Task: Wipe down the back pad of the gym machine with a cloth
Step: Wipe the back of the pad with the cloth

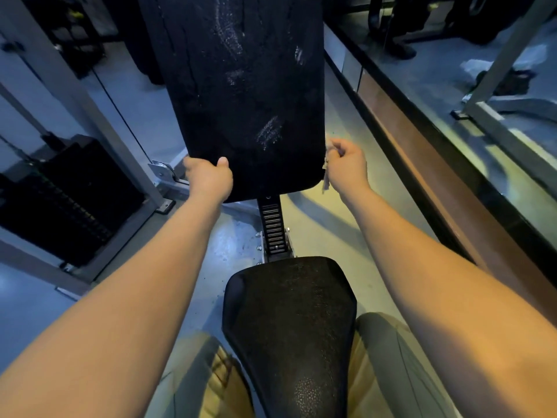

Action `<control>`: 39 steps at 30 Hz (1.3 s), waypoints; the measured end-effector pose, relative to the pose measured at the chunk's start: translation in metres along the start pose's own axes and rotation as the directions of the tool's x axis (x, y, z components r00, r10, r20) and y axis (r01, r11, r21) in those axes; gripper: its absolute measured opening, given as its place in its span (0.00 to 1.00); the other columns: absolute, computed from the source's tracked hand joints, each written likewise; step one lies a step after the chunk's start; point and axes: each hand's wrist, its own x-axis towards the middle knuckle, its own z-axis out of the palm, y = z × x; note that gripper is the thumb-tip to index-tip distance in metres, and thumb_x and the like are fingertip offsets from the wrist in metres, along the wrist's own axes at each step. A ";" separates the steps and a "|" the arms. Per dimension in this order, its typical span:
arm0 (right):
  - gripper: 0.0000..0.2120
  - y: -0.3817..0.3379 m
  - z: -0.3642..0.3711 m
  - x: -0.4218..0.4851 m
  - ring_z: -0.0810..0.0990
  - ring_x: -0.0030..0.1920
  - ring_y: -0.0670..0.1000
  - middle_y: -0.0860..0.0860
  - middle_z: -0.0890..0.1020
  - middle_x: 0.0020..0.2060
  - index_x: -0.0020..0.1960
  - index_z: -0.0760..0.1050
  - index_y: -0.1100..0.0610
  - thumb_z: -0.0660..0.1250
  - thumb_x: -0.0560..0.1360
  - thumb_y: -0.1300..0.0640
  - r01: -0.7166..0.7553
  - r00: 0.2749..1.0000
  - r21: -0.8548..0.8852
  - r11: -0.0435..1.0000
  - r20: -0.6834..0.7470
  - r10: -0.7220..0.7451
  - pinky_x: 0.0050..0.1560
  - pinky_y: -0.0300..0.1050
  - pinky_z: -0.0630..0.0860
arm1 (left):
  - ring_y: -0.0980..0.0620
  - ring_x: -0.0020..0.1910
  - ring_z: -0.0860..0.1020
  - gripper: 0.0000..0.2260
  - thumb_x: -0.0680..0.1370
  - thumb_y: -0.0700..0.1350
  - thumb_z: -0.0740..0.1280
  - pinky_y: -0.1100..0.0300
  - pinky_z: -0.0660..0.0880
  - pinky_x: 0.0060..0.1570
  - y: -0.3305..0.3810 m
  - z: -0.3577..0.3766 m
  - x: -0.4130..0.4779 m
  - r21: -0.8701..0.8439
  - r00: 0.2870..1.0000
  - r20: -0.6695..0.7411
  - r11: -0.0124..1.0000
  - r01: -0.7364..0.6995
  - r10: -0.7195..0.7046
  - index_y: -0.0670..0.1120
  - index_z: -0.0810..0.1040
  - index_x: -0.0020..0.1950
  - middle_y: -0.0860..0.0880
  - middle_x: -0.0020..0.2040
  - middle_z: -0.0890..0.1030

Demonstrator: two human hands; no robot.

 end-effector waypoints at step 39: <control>0.11 -0.075 -0.011 0.027 0.83 0.53 0.47 0.49 0.85 0.53 0.55 0.83 0.50 0.64 0.81 0.60 0.261 0.962 0.223 0.939 -0.144 -0.233 0.54 0.41 0.80 | 0.44 0.74 0.62 0.37 0.80 0.59 0.66 0.49 0.63 0.74 -0.011 0.015 0.007 0.043 0.999 -0.044 0.999 0.003 -0.002 0.46 0.48 0.78 0.46 0.77 0.57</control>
